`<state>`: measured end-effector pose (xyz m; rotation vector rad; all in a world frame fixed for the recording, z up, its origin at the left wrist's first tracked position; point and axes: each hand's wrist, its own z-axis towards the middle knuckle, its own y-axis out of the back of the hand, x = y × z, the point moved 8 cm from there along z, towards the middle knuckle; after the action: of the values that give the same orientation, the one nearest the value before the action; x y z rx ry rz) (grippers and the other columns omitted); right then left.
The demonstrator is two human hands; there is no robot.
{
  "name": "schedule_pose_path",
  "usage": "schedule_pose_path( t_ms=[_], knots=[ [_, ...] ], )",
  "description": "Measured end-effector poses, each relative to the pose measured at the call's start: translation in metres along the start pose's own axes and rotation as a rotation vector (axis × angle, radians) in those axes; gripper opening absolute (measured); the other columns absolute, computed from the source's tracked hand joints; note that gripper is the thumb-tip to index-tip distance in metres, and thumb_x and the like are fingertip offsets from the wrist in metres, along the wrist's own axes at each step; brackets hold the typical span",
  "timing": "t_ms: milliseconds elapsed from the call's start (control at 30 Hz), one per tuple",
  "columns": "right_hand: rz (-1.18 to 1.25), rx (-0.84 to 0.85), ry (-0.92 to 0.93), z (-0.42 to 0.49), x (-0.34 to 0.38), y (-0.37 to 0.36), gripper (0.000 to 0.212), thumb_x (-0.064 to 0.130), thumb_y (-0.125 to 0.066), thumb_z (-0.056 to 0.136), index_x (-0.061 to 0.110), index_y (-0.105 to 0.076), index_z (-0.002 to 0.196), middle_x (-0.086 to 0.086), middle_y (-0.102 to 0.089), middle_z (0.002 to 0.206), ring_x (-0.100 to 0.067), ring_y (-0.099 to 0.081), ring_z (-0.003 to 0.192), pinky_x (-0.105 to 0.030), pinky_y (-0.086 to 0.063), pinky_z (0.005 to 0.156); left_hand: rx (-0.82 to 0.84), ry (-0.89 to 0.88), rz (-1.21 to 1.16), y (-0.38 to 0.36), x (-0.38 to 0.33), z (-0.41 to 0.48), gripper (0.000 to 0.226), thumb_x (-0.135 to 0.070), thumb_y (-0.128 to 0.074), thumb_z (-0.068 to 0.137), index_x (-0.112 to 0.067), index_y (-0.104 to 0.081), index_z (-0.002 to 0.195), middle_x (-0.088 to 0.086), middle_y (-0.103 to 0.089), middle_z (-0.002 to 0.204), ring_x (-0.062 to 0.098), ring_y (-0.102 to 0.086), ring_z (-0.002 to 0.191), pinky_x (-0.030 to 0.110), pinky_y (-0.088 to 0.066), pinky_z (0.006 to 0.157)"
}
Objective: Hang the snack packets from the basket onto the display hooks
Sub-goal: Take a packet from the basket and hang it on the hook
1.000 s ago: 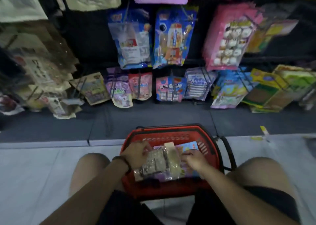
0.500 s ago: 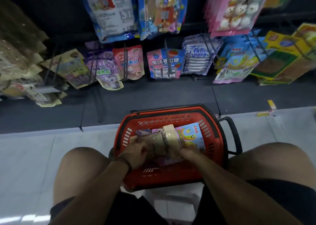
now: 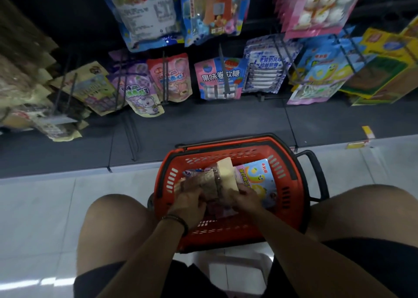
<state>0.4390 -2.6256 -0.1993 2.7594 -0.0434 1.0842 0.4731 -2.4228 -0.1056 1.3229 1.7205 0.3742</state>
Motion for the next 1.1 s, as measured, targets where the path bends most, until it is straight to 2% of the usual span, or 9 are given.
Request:
schedule_pose_path(
  t_ms=[167, 333, 433, 567, 733, 833, 933, 1033, 1100],
  knots=[
    [0.168, 0.053, 0.064, -0.007, 0.021, -0.006, 0.035, 0.040, -0.080, 0.090, 0.026, -0.074, 0.121, -0.006, -0.080, 0.115, -0.029, -0.076, 0.104, -0.052, -0.061, 0.096, -0.085, -0.028, -0.039, 0.016, -0.009, -0.010, 0.032, -0.020, -0.059, 0.101, -0.020, -0.064, 0.133, 0.008, -0.059, 0.146, 0.030, -0.055, 0.135, 0.038, -0.043, 0.118],
    [0.167, 0.183, 0.204, -0.054, 0.095, 0.018, 0.006, 0.011, -0.064, 0.105, 0.008, -0.068, 0.109, -0.010, -0.072, 0.095, -0.018, -0.072, 0.071, -0.029, -0.060, 0.054, -0.237, 0.038, -0.081, 0.045, -0.013, -0.024, 0.033, -0.037, -0.063, 0.101, -0.024, -0.062, 0.131, 0.004, -0.061, 0.135, 0.029, -0.053, 0.127, 0.040, -0.040, 0.114],
    [0.136, 0.241, 0.347, -0.081, 0.139, 0.046, 0.010, 0.006, -0.062, 0.105, 0.008, -0.067, 0.097, -0.007, -0.070, 0.081, -0.015, -0.070, 0.062, -0.026, -0.055, 0.049, -0.238, 0.099, -0.313, 0.054, -0.009, -0.027, 0.060, -0.064, -0.079, 0.081, -0.031, -0.063, 0.128, -0.006, -0.066, 0.128, 0.019, -0.061, 0.119, 0.039, -0.051, 0.105],
    [0.166, 0.308, 0.490, -0.121, 0.193, 0.083, 0.006, 0.013, -0.070, 0.099, 0.009, -0.074, 0.097, -0.006, -0.072, 0.085, -0.017, -0.067, 0.072, -0.029, -0.054, 0.064, -0.117, -0.052, -0.548, 0.067, -0.040, -0.026, 0.077, -0.034, -0.096, 0.071, -0.032, -0.060, 0.139, -0.014, -0.070, 0.133, 0.012, -0.068, 0.123, 0.039, -0.057, 0.105],
    [0.250, 0.345, 0.628, -0.163, 0.253, 0.112, 0.043, 0.014, -0.071, 0.093, -0.020, -0.060, 0.115, -0.020, -0.066, 0.097, -0.023, -0.066, 0.077, -0.029, -0.054, 0.071, 0.037, -0.269, -0.802, 0.097, -0.104, -0.050, 0.064, 0.004, -0.079, 0.090, -0.016, -0.056, 0.146, -0.001, -0.074, 0.137, 0.019, -0.070, 0.128, 0.034, -0.059, 0.103],
    [0.436, 0.282, 0.614, -0.178, 0.268, 0.126, 0.039, 0.023, -0.071, 0.098, -0.007, -0.069, 0.123, -0.015, -0.075, 0.101, -0.027, -0.070, 0.087, -0.034, -0.056, 0.075, -0.055, -0.276, -0.905, 0.109, -0.123, -0.063, 0.054, -0.016, -0.087, 0.088, -0.017, -0.066, 0.138, 0.004, -0.077, 0.132, 0.026, -0.072, 0.124, 0.037, -0.058, 0.097],
    [0.532, 0.335, 0.517, -0.185, 0.263, 0.125, 0.039, 0.048, -0.070, 0.097, 0.013, -0.072, 0.114, -0.004, -0.070, 0.091, -0.023, -0.066, 0.079, -0.037, -0.051, 0.074, -0.244, -0.222, -0.957, 0.125, -0.128, -0.071, 0.076, -0.057, -0.093, 0.074, -0.024, -0.068, 0.138, 0.003, -0.071, 0.142, 0.028, -0.064, 0.135, 0.052, -0.053, 0.111],
    [0.335, 0.372, 0.509, -0.192, 0.248, 0.111, 0.027, 0.038, -0.077, 0.091, 0.021, -0.071, 0.111, 0.001, -0.074, 0.089, -0.019, -0.070, 0.079, -0.039, -0.054, 0.076, -0.353, -0.241, -1.014, 0.141, -0.139, -0.076, 0.065, -0.056, -0.096, 0.071, -0.023, -0.075, 0.123, 0.002, -0.078, 0.129, 0.024, -0.071, 0.125, 0.054, -0.055, 0.111],
    [0.227, 0.340, 0.523, -0.189, 0.239, 0.100, 0.053, 0.027, -0.089, 0.082, 0.023, -0.066, 0.130, -0.007, -0.079, 0.111, -0.027, -0.076, 0.102, -0.047, -0.058, 0.093, -0.388, -0.261, -1.036, 0.150, -0.149, -0.083, 0.060, -0.057, -0.095, 0.068, -0.023, -0.076, 0.113, -0.005, -0.079, 0.122, 0.020, -0.073, 0.119, 0.044, -0.056, 0.108]
  ],
)
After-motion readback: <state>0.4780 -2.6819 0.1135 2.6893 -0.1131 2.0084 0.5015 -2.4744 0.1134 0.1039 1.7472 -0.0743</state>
